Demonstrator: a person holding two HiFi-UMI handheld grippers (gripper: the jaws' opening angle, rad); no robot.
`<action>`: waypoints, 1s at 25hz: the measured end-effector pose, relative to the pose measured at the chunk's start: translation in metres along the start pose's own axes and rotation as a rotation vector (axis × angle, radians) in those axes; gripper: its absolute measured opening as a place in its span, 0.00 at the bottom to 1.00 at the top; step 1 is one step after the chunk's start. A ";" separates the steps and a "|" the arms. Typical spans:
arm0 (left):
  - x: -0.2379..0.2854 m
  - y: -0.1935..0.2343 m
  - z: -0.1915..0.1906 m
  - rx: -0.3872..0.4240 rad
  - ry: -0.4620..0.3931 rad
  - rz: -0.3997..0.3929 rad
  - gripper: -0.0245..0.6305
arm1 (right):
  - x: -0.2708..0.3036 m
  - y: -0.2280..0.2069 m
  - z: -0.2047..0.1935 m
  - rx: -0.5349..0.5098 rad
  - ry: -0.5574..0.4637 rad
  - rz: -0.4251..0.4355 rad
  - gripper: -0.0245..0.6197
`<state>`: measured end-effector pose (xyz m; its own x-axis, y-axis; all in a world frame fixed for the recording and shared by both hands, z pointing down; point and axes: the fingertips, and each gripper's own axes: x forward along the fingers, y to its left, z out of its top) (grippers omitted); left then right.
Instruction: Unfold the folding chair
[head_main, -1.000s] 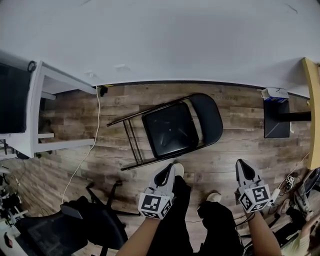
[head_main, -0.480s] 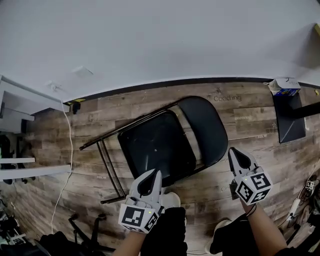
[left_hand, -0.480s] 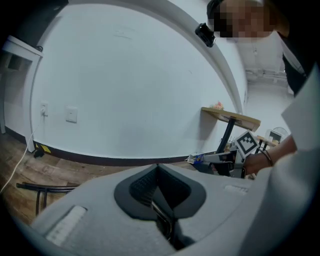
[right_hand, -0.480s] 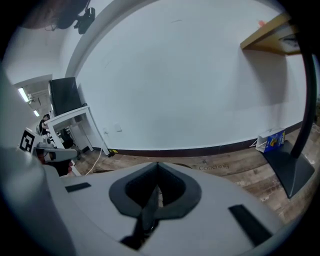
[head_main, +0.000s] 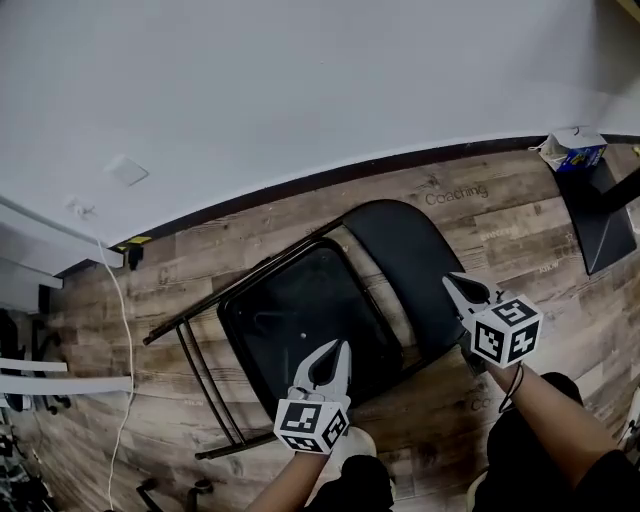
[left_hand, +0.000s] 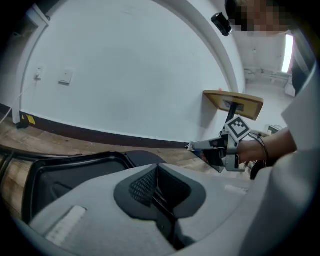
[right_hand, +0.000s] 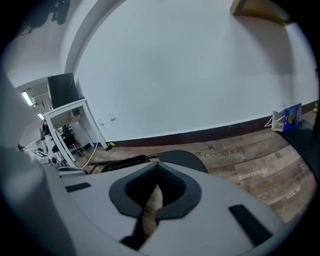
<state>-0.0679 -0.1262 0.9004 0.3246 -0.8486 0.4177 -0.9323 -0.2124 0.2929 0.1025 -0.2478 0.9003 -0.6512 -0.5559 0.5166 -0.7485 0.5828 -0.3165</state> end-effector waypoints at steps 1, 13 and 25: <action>0.006 -0.005 -0.012 0.001 0.010 -0.005 0.06 | 0.003 -0.005 -0.007 -0.003 0.005 0.003 0.04; 0.063 -0.057 -0.097 0.023 0.145 -0.049 0.08 | -0.012 -0.012 -0.065 -0.033 0.145 0.046 0.04; 0.114 -0.050 -0.181 0.063 0.446 0.096 0.47 | -0.029 -0.036 -0.090 -0.092 0.216 0.008 0.04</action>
<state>0.0452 -0.1251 1.0887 0.2607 -0.5775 0.7737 -0.9648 -0.1837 0.1881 0.1596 -0.1989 0.9682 -0.6077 -0.4173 0.6757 -0.7227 0.6433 -0.2527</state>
